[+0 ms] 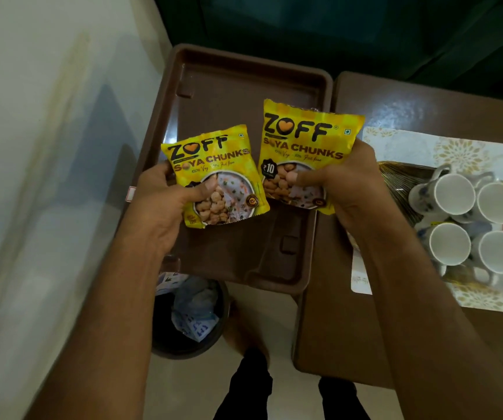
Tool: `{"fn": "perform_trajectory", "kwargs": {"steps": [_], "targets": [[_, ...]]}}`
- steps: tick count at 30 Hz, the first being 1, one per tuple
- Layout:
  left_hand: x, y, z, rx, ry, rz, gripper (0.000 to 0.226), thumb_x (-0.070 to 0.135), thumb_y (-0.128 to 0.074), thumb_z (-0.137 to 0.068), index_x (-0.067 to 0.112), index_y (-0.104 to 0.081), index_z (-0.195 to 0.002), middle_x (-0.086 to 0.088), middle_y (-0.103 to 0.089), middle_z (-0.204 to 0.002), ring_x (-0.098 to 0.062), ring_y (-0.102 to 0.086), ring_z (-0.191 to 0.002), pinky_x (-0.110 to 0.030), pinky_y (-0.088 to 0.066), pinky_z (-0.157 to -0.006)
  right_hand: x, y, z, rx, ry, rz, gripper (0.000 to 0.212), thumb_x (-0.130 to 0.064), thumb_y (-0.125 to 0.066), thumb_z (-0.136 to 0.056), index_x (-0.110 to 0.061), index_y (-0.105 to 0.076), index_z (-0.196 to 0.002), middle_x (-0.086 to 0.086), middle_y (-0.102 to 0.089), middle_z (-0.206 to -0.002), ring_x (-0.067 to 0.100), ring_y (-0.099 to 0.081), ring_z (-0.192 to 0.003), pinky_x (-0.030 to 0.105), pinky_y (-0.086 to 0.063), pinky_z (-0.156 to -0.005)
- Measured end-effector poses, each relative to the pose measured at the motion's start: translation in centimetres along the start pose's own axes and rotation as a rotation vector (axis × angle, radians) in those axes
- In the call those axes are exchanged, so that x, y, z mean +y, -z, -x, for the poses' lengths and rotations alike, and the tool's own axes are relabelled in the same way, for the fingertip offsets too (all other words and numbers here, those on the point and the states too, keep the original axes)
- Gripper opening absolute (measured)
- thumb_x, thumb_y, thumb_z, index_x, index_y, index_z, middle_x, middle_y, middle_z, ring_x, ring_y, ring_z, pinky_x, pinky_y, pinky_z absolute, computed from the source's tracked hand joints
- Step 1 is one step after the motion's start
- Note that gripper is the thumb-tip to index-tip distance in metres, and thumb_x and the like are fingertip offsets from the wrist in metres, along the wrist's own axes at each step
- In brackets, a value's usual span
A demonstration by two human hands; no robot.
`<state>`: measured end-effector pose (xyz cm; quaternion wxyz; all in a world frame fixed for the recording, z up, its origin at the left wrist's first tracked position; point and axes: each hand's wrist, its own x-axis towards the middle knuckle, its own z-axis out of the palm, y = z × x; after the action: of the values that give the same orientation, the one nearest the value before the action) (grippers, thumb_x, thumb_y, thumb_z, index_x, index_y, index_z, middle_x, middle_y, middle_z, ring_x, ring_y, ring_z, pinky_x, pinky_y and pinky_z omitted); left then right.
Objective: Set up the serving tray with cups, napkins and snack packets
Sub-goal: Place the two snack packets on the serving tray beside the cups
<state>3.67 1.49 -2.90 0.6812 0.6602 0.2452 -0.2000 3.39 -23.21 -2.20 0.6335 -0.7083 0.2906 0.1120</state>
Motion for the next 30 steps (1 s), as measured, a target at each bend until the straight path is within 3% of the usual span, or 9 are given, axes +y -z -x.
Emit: {"fn": "perform_trajectory", "kwargs": {"steps": [1, 3, 8, 12, 16, 18, 21, 30], "targets": [[0.3, 0.2, 0.1, -0.012, -0.001, -0.006, 0.043, 0.009, -0.084, -0.061, 0.018, -0.072, -0.101, -0.008, -0.079, -0.106, -0.028, -0.078, -0.099, -0.042, -0.062, -0.085, 0.2, 0.3, -0.2, -0.01, -0.003, -0.024, 0.074, 0.005, -0.093, -0.046, -0.006, -0.068, -0.115, 0.007, -0.08, -0.103, 0.028, -0.078, -0.095, 0.056, -0.062, -0.086], [0.4, -5.4, 2.4, -0.03, -0.018, -0.06, 0.036, 0.003, -0.083, -0.069, 0.018, -0.072, -0.1, -0.005, -0.08, -0.102, -0.026, -0.078, -0.096, -0.039, -0.064, -0.079, -0.1, 7.2, 0.9, -0.01, -0.001, -0.095, 0.068, 0.008, -0.09, -0.048, -0.005, -0.069, -0.111, 0.008, -0.08, -0.099, 0.03, -0.079, -0.089, 0.057, -0.062, -0.082], [0.5, -4.8, 3.0, 0.017, -0.01, -0.035, 0.032, -0.007, -0.074, -0.081, 0.018, -0.071, -0.102, -0.004, -0.079, -0.103, -0.024, -0.078, -0.096, -0.039, -0.062, -0.079, -0.2, 7.3, 1.9, -0.067, -0.003, -0.108, 0.056, 0.01, -0.086, -0.056, -0.007, -0.073, -0.108, 0.008, -0.081, -0.098, 0.03, -0.079, -0.088, 0.054, -0.063, -0.082], [0.5, -8.6, 4.1, -0.032, -0.007, -0.027, 0.032, -0.008, -0.073, -0.082, 0.014, -0.07, -0.105, -0.008, -0.079, -0.108, -0.028, -0.077, -0.101, -0.041, -0.062, -0.086, -0.6, 11.5, 2.9, -0.057, 0.011, -0.11, 0.054, 0.008, -0.087, -0.065, -0.007, -0.071, -0.115, 0.007, -0.081, -0.102, 0.026, -0.079, -0.089, 0.044, -0.065, -0.074], [0.9, -13.0, 5.3, -0.093, -0.001, -0.001, 0.033, -0.005, -0.073, -0.084, 0.009, -0.071, -0.114, -0.006, -0.08, -0.104, -0.025, -0.079, -0.095, -0.036, -0.063, -0.074, -0.6, 16.0, 3.8, -0.03, 0.016, -0.146, 0.042, -0.002, -0.084, -0.076, -0.009, -0.07, -0.115, 0.006, -0.081, -0.1, 0.024, -0.079, -0.087, 0.038, -0.064, -0.068], [1.0, -15.0, 5.9, -0.108, 0.011, 0.014, 0.03, 0.001, -0.072, -0.086, 0.009, -0.071, -0.116, -0.007, -0.08, -0.105, -0.027, -0.078, -0.097, -0.039, -0.063, -0.078, -0.5, 18.4, 4.2, -0.026, 0.014, -0.167, 0.032, -0.004, -0.082, -0.079, -0.015, -0.071, -0.108, 0.002, -0.081, -0.094, 0.02, -0.08, -0.084, 0.035, -0.064, -0.066], [0.9, -17.8, 6.6, -0.133, 0.015, 0.023, 0.022, 0.012, -0.071, -0.092, 0.013, -0.072, -0.114, -0.008, -0.08, -0.111, -0.028, -0.078, -0.101, -0.044, -0.062, -0.087, -0.3, 21.7, 4.4, -0.008, 0.008, -0.188, 0.03, -0.003, -0.082, -0.079, -0.016, -0.073, -0.104, 0.001, -0.081, -0.091, 0.021, -0.08, -0.081, 0.032, -0.062, -0.06], [0.0, -23.8, 7.5, -0.12, 0.009, -0.103, 0.016, 0.011, -0.07, -0.094, 0.016, -0.073, -0.109, -0.003, -0.081, -0.106, -0.023, -0.079, -0.096, -0.04, -0.062, -0.08, 2.1, 30.8, 4.8, 0.108, 0.015, -0.138, 0.032, -0.01, -0.09, -0.065, -0.017, -0.076, -0.093, 0.004, -0.081, -0.088, 0.023, -0.08, -0.081, 0.037, -0.064, -0.064]]}}
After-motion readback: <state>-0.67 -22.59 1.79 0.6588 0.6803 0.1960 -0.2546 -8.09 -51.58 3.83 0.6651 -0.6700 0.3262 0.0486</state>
